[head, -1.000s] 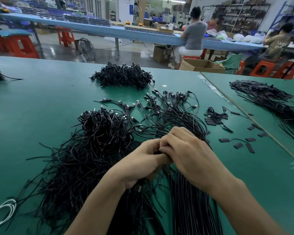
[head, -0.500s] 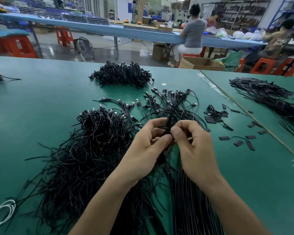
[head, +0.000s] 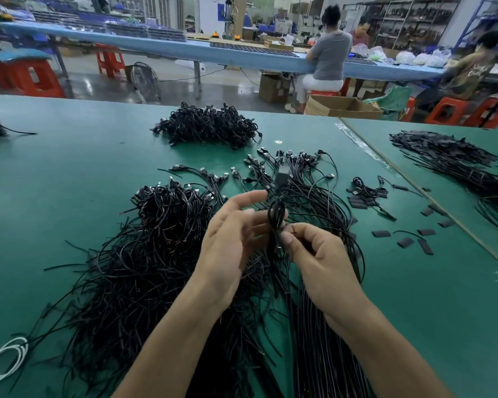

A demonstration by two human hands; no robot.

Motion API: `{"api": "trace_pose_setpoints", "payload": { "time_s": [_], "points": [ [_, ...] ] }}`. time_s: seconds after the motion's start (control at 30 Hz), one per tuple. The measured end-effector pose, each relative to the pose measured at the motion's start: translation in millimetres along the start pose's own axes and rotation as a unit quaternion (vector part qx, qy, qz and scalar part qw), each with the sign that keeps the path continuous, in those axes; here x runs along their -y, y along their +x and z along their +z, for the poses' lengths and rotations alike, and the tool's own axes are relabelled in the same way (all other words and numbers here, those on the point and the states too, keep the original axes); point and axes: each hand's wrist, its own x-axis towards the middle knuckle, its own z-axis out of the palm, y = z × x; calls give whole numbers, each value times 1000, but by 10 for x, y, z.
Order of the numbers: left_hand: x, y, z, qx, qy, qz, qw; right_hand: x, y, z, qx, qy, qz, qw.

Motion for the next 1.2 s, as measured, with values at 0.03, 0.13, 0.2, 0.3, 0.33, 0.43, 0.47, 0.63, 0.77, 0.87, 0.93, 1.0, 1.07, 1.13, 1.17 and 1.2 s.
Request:
{"api": "trace_pose_setpoints", "payload": {
  "time_s": [0.03, 0.13, 0.2, 0.3, 0.33, 0.43, 0.47, 0.63, 0.77, 0.87, 0.93, 1.0, 1.07, 1.13, 1.17, 1.2],
  "points": [
    [-12, -4, 1, -2, -7, 4, 1000, -19, -6, -5, -1, 1, 6, 1000],
    [-2, -3, -2, -8, 12, 25, 1000, -47, -9, -23, 15, -22, 9, 1000],
    [7, -7, -4, 14, 34, 46, 998, -49, 11, -46, 20, -54, 11, 998],
    [43, -12, -13, 58, 88, 52, 993, -39, 60, -122, -6, -88, 14, 996],
    [66, -11, -17, 62, 117, 46, 990, -34, 74, -147, -18, -89, 11, 996],
    [136, -15, -19, 26, 214, 33, 976, -18, 99, -181, -52, -84, -21, 995],
    [157, -9, -21, 15, 229, 33, 973, -12, 99, -181, -54, -80, -30, 995],
    [168, 13, -35, -26, 258, 55, 964, -6, 63, -117, -30, -65, -46, 996],
    [127, 30, -54, -42, 193, 50, 979, -2, 24, -34, 5, -53, -52, 997],
    [67, 41, -75, -65, 115, 17, 991, -29, 17, -26, 15, -48, -34, 998],
    [42, 29, -72, -46, 69, 15, 996, -40, 10, -33, 24, -50, -18, 998],
    [25, 10, -60, -18, 81, 39, 996, -61, -9, -41, 35, -36, 4, 999],
    [24, -1, -63, 24, 98, 54, 993, -88, -27, -51, 40, -7, 29, 999],
    [-18, -11, -68, 46, 105, 57, 992, -111, -42, -61, 39, 29, 55, 997],
    [-26, -9, -77, 50, 110, 56, 991, -121, -42, -72, 40, 46, 66, 996],
    [-24, -7, -93, 59, 121, 58, 989, -133, -37, -87, 39, 62, 76, 994]
  ]
}}
